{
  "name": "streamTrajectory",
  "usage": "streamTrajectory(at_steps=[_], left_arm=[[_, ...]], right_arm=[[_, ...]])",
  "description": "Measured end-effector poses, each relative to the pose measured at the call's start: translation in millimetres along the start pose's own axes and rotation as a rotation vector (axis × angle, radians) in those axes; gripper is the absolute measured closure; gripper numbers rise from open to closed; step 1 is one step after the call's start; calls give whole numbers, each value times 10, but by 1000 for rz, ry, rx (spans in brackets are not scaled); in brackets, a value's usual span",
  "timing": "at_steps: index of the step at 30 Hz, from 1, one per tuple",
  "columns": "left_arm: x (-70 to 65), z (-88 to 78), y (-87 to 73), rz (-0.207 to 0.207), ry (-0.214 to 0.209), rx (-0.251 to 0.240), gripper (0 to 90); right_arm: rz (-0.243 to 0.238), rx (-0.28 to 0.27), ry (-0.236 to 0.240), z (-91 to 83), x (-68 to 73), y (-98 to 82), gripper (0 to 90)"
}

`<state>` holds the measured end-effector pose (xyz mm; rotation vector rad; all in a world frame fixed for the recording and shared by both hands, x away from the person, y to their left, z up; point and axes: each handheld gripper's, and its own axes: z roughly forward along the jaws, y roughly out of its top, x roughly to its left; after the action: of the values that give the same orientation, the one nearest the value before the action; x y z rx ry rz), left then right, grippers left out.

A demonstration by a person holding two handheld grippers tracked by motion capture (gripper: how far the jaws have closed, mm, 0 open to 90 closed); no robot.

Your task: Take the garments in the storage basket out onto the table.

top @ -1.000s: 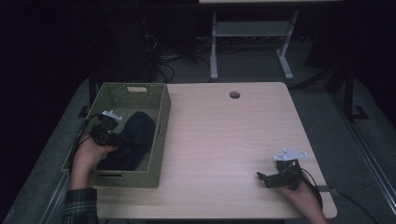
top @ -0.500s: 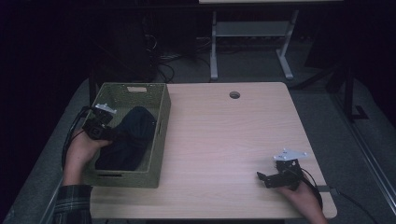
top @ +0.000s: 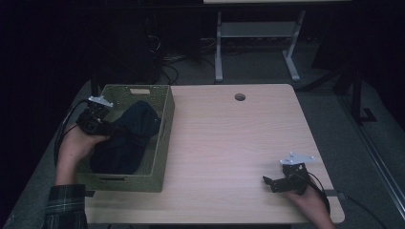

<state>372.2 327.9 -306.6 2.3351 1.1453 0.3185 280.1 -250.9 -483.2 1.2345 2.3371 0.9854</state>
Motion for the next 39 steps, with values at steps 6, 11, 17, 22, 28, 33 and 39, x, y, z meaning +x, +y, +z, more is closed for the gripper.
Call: streamTrajectory(at_steps=[6, 11, 17, 22, 28, 33, 39], left_arm=[[-6, -141, 109, 19, 15, -5, 726], [-11, -308, 191, 30, 25, -26, 726], [-7, -483, 256, 49, 9, -58, 730], [-29, -586, 322, 70, -4, -68, 731], [-102, -673, 398, 87, -31, -91, 730], [-187, -726, 464, 106, -76, -112, 730], [-270, -752, 557, 124, -98, -129, 733]], right_arm=[[1, 0, 0, 0, 0, 0, 12], [0, 0, 0, 0, 0, 0, 12], [-2, 0, -1, 0, -2, 0, 12], [0, 0, 0, 0, 0, 0, 12], [0, -1, 0, 0, 0, 0, 12], [0, 0, 0, 0, 0, 0, 12], [-2, 1, -1, -1, -2, 0, 12]])
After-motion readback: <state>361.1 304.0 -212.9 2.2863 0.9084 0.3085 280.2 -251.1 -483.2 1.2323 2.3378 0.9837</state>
